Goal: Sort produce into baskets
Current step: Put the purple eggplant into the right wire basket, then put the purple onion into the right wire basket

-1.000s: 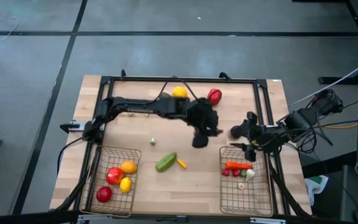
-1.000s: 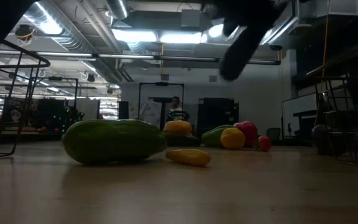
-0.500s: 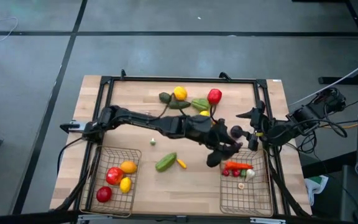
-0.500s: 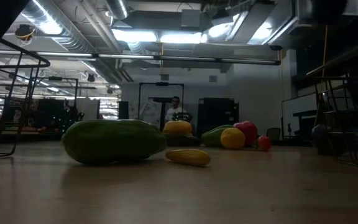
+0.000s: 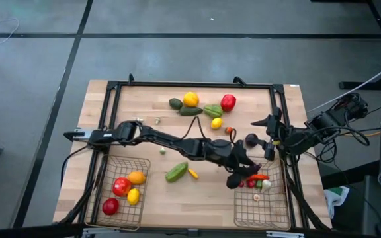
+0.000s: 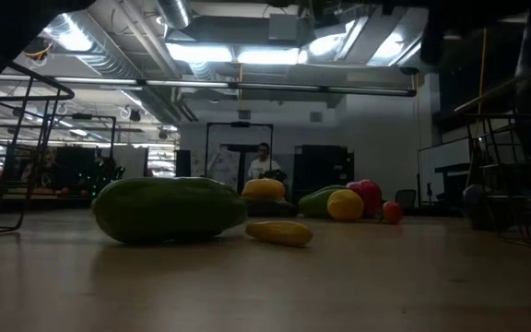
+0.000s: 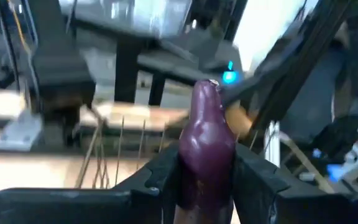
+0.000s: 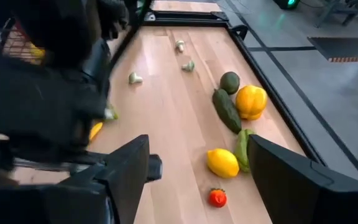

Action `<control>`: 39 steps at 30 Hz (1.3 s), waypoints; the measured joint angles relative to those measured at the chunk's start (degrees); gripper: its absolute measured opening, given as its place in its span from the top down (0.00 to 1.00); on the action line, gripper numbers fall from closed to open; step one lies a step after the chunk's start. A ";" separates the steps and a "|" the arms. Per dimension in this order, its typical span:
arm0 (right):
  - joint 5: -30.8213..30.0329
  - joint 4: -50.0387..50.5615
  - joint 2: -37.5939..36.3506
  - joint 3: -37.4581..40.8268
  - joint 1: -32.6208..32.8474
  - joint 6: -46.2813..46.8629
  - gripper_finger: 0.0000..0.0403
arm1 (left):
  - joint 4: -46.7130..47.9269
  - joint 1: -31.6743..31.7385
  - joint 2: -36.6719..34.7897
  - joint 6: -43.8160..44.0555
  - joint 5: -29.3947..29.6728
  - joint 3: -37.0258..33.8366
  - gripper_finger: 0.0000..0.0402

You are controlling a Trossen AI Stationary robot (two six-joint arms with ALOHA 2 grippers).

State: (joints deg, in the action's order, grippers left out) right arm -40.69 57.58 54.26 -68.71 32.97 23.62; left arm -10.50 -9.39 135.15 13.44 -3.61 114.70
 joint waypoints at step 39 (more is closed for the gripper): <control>7.83 -1.37 0.36 0.00 0.00 0.03 0.03 | 5.72 1.34 -3.50 -2.24 1.89 0.22 0.47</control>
State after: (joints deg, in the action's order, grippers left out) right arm -32.86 56.22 54.61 -68.71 32.97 23.64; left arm -4.78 -8.05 131.65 11.20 -1.73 114.91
